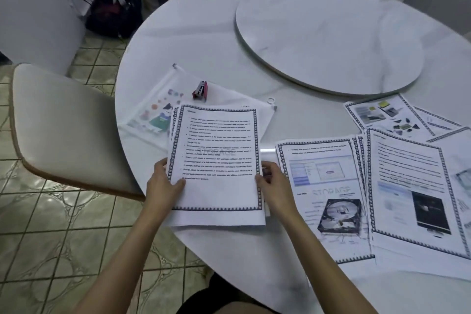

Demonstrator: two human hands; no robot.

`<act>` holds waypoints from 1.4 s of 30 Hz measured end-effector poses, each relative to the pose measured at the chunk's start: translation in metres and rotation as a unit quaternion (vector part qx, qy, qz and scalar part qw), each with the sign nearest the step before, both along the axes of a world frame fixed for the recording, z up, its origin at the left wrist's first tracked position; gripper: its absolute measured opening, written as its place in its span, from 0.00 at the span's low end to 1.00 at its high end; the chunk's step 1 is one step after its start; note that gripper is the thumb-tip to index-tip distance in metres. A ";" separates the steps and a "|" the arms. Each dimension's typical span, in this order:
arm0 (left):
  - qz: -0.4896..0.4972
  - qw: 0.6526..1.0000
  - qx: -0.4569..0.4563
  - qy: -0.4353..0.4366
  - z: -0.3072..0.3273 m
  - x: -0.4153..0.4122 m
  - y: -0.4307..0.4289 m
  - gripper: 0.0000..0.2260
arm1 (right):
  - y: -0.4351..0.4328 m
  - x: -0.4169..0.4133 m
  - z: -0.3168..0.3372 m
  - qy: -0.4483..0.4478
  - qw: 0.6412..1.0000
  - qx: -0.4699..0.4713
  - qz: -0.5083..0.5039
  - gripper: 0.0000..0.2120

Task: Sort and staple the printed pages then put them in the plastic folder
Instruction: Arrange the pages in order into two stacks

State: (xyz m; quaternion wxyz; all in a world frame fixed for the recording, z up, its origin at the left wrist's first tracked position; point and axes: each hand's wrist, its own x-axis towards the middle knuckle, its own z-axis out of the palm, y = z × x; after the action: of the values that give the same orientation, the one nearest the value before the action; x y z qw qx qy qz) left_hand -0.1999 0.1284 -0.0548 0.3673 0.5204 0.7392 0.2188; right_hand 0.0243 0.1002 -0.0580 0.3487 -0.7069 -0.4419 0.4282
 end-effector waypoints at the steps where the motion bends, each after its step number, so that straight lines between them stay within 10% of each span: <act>1: 0.000 1.000 0.009 0.011 -0.001 0.000 0.000 0.28 | -0.001 0.001 0.000 -0.003 1.000 0.003 0.002 0.14; 14: 0.031 0.973 0.228 -0.008 0.017 0.069 -0.036 0.26 | -0.033 0.077 0.000 -0.067 0.994 0.076 0.039 0.14; 25: -0.048 0.998 0.009 -0.051 0.006 0.202 -0.093 0.17 | -0.049 0.203 -0.007 -0.090 0.994 0.061 0.034 0.12; 42: 0.081 0.990 -0.010 -0.113 0.002 0.249 -0.086 0.07 | -0.050 0.229 -0.016 0.001 0.994 0.067 0.092 0.11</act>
State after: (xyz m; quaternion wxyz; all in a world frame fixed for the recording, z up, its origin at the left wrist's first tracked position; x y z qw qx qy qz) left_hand 0.0489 0.0420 -0.0533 0.4344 0.4275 0.7349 0.2976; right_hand 0.2535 0.0501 -0.0740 0.3545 -0.6382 -0.5325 0.4284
